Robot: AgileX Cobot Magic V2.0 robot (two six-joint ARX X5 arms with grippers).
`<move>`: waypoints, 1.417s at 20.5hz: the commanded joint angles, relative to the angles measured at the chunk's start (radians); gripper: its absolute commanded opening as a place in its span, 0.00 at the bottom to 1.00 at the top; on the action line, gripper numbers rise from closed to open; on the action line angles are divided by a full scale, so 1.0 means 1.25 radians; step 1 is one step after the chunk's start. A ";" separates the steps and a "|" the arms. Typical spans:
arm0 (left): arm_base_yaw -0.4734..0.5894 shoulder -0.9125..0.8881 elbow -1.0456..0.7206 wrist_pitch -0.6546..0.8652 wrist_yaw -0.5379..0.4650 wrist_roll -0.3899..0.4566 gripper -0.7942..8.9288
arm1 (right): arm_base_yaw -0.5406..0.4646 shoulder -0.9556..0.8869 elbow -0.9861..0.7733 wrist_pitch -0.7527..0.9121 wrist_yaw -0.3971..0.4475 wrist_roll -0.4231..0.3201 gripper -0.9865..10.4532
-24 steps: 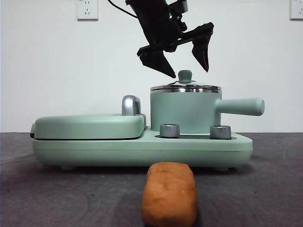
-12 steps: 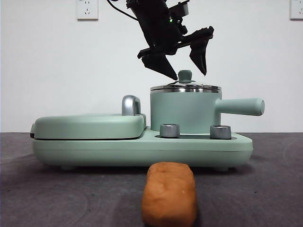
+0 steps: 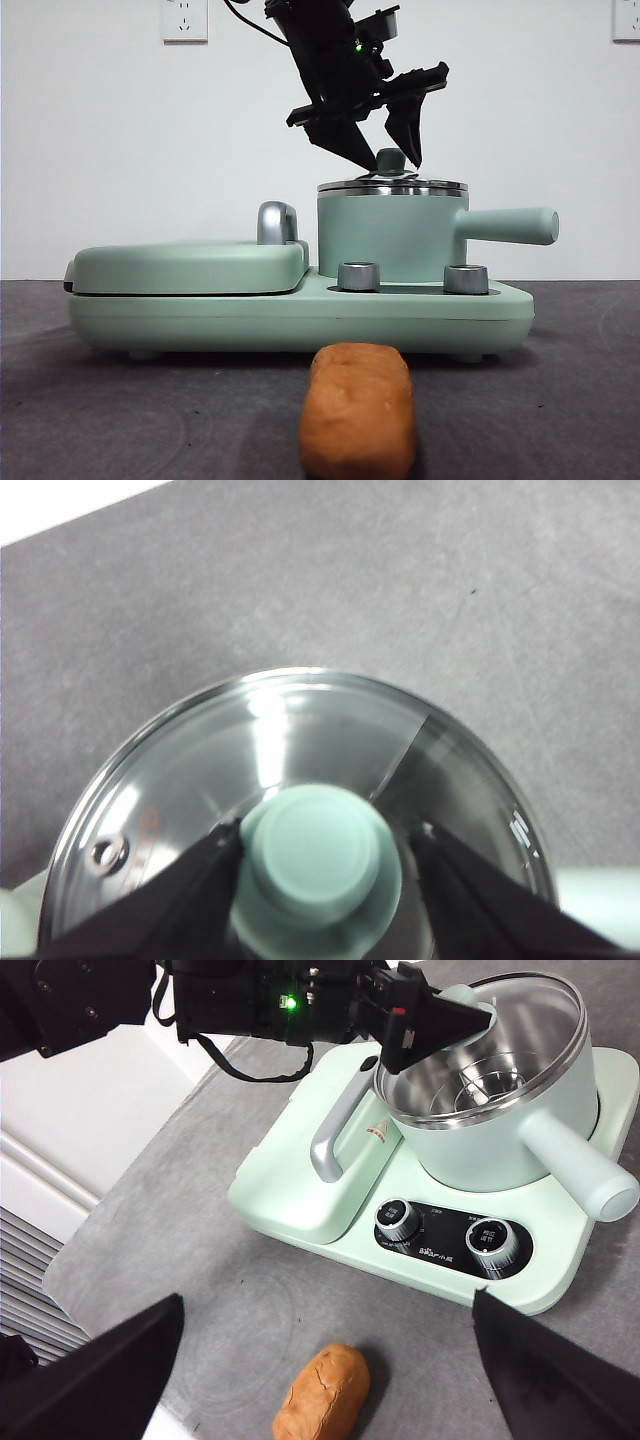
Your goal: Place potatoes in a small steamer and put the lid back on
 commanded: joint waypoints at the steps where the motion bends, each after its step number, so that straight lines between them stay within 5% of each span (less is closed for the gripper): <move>1: -0.006 0.023 0.023 0.028 0.003 0.007 0.26 | 0.001 0.004 0.016 0.005 0.000 0.002 0.49; 9: -0.006 0.023 0.023 0.013 0.003 0.007 0.10 | 0.001 0.004 0.016 -0.001 0.000 0.003 0.49; 18: -0.006 -0.002 0.138 -0.042 0.003 0.008 0.10 | 0.046 0.010 0.022 0.000 0.009 0.024 0.49; 29: 0.062 -0.042 0.265 -0.173 0.003 0.029 0.10 | 0.326 0.176 0.125 0.000 0.268 0.147 0.49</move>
